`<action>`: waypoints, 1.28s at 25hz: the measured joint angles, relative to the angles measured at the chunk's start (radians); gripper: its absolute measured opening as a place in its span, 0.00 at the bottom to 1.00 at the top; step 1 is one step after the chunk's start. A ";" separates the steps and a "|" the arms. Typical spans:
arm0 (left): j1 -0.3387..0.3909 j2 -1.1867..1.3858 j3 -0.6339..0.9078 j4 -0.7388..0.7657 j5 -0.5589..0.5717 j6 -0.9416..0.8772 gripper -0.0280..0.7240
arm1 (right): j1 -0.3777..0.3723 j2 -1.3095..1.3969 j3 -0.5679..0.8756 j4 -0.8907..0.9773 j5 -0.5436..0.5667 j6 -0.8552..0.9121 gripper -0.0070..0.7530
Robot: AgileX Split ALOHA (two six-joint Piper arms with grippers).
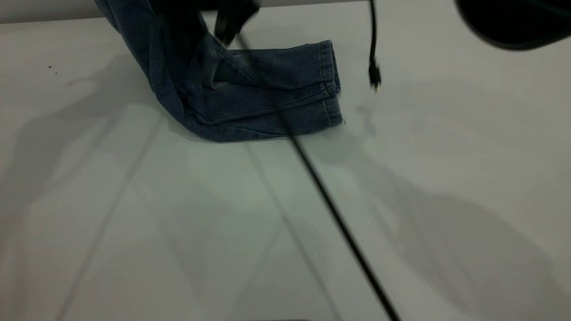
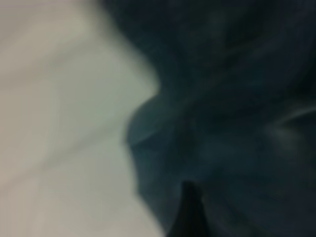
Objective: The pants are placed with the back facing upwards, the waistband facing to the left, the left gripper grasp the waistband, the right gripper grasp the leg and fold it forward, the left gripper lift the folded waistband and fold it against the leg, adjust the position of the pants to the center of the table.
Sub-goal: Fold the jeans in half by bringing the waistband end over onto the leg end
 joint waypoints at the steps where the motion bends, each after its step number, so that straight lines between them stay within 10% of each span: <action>1: -0.002 0.000 0.000 0.000 0.003 0.000 0.10 | -0.021 -0.001 -0.031 -0.005 0.007 0.013 0.66; 16: -0.243 0.087 -0.006 0.020 -0.001 0.073 0.10 | -0.278 -0.113 -0.095 -0.014 0.033 0.084 0.62; 32: -0.393 0.340 -0.008 0.017 -0.170 0.180 0.20 | -0.337 -0.148 -0.102 -0.010 0.034 0.085 0.62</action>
